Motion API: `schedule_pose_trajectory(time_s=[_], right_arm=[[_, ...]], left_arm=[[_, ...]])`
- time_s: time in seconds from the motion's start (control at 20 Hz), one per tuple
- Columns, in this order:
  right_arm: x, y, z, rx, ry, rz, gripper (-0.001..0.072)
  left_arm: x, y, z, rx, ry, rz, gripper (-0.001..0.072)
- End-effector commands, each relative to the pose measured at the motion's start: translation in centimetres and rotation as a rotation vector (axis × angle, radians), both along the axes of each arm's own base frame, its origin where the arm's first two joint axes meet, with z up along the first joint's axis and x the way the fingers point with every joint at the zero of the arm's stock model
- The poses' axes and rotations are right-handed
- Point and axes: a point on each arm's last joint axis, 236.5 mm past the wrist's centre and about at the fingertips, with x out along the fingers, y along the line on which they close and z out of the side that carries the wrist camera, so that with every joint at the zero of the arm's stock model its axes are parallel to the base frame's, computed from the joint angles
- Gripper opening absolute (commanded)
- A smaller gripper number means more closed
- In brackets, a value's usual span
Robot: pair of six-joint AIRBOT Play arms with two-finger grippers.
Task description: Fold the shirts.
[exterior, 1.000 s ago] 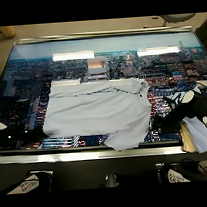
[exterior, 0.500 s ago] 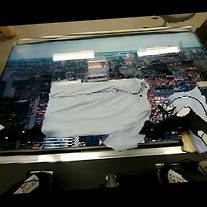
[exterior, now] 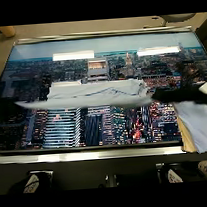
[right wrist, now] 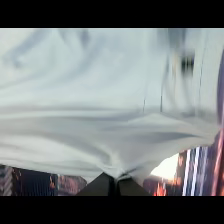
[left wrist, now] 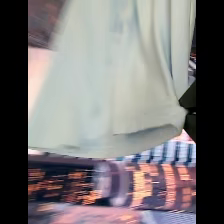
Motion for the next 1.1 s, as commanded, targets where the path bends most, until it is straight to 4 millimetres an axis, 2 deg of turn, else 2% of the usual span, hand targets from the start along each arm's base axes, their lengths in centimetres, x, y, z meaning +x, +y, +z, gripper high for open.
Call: schedule_pose_trajectory(time_s=[0.0,0.05,0.1,0.15,0.2,0.25,0.35,0.5,0.6,0.65,0.75,0.85,0.95,1.05], right_arm=[[-3.2,-2.2,26.1,-0.263,-0.663,-0.073,0.0018],[-6.9,-2.7,32.8,-0.330,-0.841,-0.132,0.0018],[-10.6,-3.2,37.5,-0.370,-0.973,-0.196,0.0018],[-14.3,-3.5,41.0,-0.398,-1.073,-0.255,0.0018],[-17.3,-3.9,43.0,-0.417,-1.135,-0.302,0.0018],[-19.3,-4.0,43.9,-0.422,-1.168,-0.334,0.0018],[-21.5,-4.4,44.1,-0.429,-1.178,-0.374,0.0018],[-20.9,-5.0,42.8,-0.449,-1.121,-0.379,0.0018],[-19.1,-5.3,41.1,-0.428,-1.033,-0.370,0.0018],[-17.5,-5.5,39.5,-0.413,-0.957,-0.362,0.0019],[-13.2,-6.1,33.9,-0.405,-0.712,-0.313,0.0019],[-8.5,-6.9,25.8,-0.404,-0.380,-0.230,0.0018],[-4.8,-6.7,17.1,-0.340,-0.034,-0.138,0.0018],[-1.5,-5.9,9.1,-0.253,0.221,-0.057,0.0018]], left_arm=[[-5.0,-2.0,26.0,0.211,-0.650,0.076,0.0023],[-8.9,-3.3,33.1,0.278,-0.856,0.099,0.0024],[-13.1,-4.8,38.6,0.322,-1.034,0.121,0.0023],[-16.7,-6.2,42.1,0.337,-1.160,0.138,0.0023],[-19.6,-7.2,44.2,0.347,-1.244,0.152,0.0023],[-21.8,-8.0,45.4,0.357,-1.289,0.160,0.0023],[-23.2,-8.1,45.7,0.378,-1.297,0.180,0.0023],[-21.5,-6.7,44.1,0.417,-1.205,0.204,0.0023],[-19.0,-5.6,42.1,0.418,-1.097,0.195,0.0023],[-17.2,-5.0,40.4,0.409,-1.017,0.181,0.0023],[-12.4,-3.3,35.2,0.380,-0.795,0.136,0.0023],[-7.4,-1.2,27.7,0.305,-0.524,0.092,0.0023],[-2.8,0.7,19.4,0.215,-0.285,0.061,0.0023],[0.6,1.1,10.1,0.141,-0.063,-0.009,0.0023]])
